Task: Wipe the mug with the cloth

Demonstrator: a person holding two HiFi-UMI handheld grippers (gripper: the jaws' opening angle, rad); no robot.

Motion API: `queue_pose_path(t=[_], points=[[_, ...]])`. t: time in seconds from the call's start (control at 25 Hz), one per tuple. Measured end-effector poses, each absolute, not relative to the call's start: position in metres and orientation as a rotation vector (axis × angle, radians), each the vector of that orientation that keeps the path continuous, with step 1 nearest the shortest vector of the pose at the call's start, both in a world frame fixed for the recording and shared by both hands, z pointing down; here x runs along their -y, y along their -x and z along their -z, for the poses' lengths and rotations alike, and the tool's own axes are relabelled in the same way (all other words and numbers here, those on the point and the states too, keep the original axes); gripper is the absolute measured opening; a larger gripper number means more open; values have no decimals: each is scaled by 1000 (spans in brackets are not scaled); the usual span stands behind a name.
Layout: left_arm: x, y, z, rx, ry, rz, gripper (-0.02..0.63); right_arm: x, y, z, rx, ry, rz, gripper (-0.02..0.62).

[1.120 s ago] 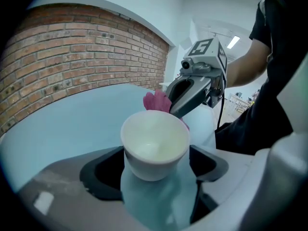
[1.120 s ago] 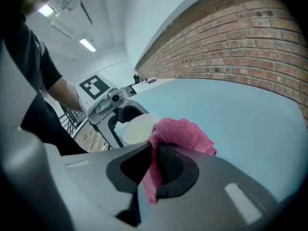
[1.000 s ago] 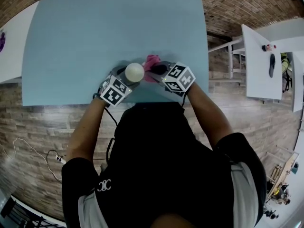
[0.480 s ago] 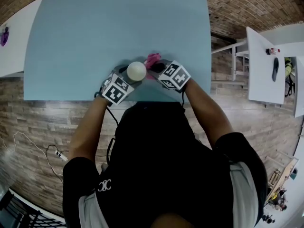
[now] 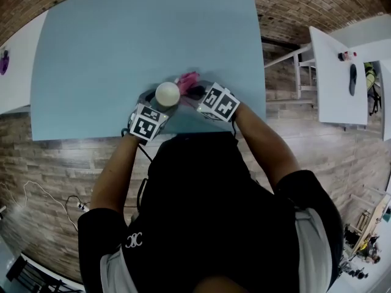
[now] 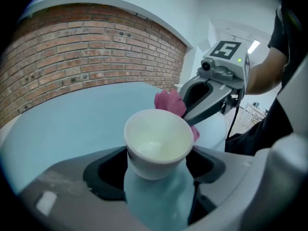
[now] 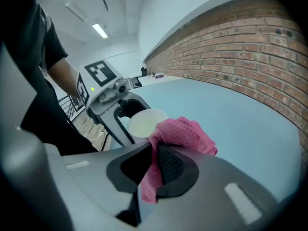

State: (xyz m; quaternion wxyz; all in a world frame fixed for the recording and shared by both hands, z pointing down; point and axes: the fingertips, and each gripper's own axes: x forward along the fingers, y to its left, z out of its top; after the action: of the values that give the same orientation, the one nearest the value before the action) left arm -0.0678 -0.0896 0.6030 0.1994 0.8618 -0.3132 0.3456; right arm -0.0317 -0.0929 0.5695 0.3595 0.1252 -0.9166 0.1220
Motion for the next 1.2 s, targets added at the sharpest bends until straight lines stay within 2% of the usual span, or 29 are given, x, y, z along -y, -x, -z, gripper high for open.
queue_pose_path(t=[0.24,0.72,0.76,1.08,1.2], points=[[94,50,-603,907,-2368,-954,383,74,19,-564,2374,-317,-319,35],[83,62,-604,941,-2337,-978,371,82,22,-616,2232,-408,-270,35],[83,63,-604,953,-2330,-977,350,82,22,-615,2233,-409,-267,35],[84,61,-604,988,-2324,-970,347,62,27,-568,2366,-339,-222,35],[82,62,-605,984,-2330,-980,347,54,32,-574,2353,-316,-202,35]])
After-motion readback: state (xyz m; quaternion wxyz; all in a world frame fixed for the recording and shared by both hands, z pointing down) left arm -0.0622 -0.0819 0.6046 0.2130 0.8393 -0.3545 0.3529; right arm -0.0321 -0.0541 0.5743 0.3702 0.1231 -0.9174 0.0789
